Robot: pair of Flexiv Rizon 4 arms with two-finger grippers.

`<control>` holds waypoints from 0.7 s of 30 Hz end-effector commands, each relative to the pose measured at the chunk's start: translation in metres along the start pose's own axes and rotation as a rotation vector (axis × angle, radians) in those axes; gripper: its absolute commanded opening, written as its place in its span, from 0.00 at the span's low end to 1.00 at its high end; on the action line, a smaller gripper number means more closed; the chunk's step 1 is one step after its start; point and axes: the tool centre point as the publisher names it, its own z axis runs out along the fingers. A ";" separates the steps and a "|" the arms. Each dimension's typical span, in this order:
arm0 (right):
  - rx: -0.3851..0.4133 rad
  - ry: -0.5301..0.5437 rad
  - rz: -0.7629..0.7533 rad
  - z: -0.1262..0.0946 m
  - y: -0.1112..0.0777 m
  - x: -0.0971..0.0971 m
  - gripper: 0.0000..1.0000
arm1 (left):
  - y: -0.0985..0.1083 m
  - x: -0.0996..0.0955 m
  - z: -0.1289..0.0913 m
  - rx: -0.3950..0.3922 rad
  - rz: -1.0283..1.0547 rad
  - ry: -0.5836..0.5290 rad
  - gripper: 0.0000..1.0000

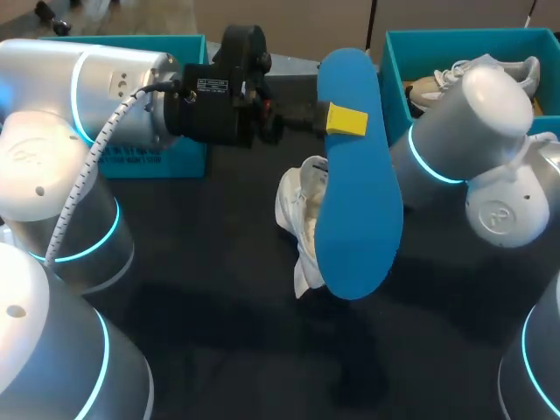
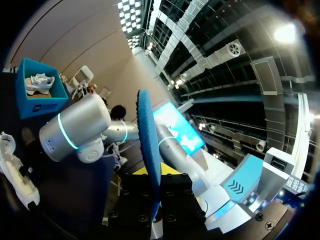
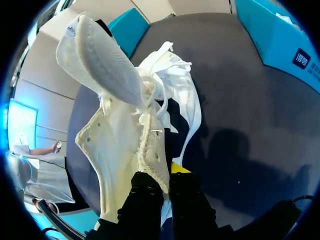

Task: Take the shoe out of the shoebox, open the shoe tongue, remove and reinsert the insole, then place the shoe into the shoebox

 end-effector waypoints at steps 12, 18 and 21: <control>0.046 0.035 0.009 0.020 -0.007 -0.011 0.00 | 0.001 -0.001 0.002 0.002 0.000 0.000 0.00; 0.046 0.062 0.008 0.020 -0.011 -0.009 1.00 | 0.001 -0.001 0.002 0.002 0.000 0.000 0.00; 0.039 0.078 0.004 0.013 -0.012 -0.005 1.00 | 0.001 -0.001 0.002 0.002 0.000 0.000 0.00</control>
